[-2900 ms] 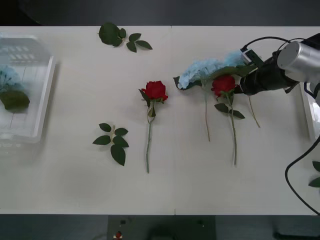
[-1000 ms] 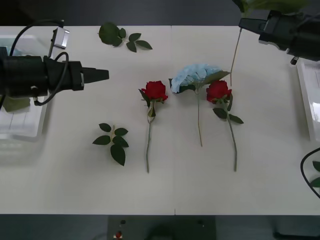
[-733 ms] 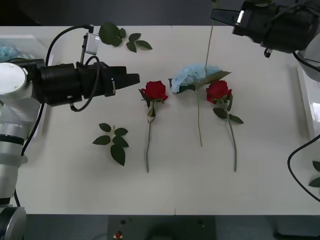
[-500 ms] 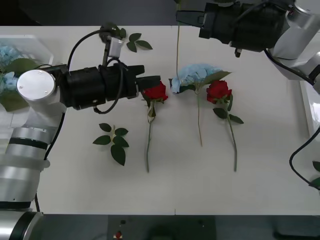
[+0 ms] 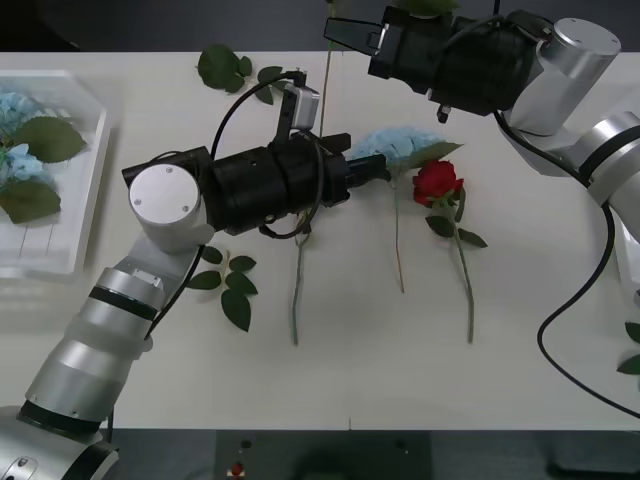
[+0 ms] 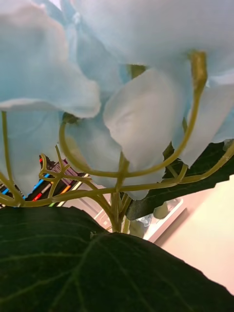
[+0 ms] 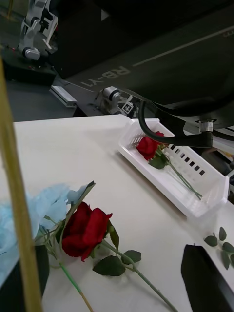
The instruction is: Put the red flowers into the right box and the blue flowers into the left box
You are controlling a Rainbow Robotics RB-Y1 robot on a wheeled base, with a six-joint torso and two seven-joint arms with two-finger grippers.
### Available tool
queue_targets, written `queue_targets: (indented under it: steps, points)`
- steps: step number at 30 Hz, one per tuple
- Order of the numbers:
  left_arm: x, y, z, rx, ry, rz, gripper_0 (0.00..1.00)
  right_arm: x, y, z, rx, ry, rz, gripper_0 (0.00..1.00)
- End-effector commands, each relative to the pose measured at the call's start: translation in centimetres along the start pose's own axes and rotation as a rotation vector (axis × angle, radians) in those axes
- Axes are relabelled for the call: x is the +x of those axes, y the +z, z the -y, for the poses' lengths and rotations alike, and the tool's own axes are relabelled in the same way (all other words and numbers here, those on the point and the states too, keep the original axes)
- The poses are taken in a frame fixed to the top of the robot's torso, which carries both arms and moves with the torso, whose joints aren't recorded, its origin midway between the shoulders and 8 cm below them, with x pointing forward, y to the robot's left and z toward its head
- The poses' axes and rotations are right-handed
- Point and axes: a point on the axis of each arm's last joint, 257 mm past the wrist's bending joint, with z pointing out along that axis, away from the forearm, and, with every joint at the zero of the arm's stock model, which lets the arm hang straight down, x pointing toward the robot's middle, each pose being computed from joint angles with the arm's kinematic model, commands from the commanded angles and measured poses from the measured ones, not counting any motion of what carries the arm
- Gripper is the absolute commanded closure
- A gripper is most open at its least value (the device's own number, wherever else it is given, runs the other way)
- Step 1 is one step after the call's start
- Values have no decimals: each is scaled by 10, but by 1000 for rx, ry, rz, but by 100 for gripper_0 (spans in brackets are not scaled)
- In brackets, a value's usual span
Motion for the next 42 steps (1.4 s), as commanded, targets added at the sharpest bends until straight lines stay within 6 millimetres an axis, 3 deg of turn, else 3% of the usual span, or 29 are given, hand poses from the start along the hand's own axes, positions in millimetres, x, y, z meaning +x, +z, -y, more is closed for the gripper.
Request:
queue_targets:
  steps: [1,18,19,22,24,25,29,33,34,35,37,42]
  points:
    - [-20,-1,5,6,1,43,100,-10,6,-13,-28,-49,5,100]
    - [-30,-10,-3,6,-54,69,100,-4,4,-9,-15,-70,-20,100]
    - [-31,-11,-3,6,-61,72,100,-3,1,-6,-5,-79,-30,91]
    - [-37,-17,-6,12,-92,88,100,-1,-3,-1,11,-96,-46,38]
    - [-42,-25,-11,13,-122,104,100,-2,-6,1,18,-102,-51,12]
    - [-43,-28,-14,11,-131,108,100,-3,-7,1,18,-104,-52,9]
    - [-48,-54,-29,11,-187,125,100,-5,-13,3,25,-114,-62,1]
    - [-46,-97,-56,-22,-202,98,100,-3,-22,6,36,-127,-85,0]
    - [-46,-97,-56,-22,-202,98,100,-3,-22,6,36,-127,-85,0]
    - [-41,-122,-72,-49,-204,59,100,2,-29,9,46,-137,-115,0]
    - [-39,-140,-82,-67,-207,21,100,5,-35,11,58,-150,-139,0]
    - [-40,-213,-116,-159,-239,-104,100,31,-62,27,121,-249,-296,0]
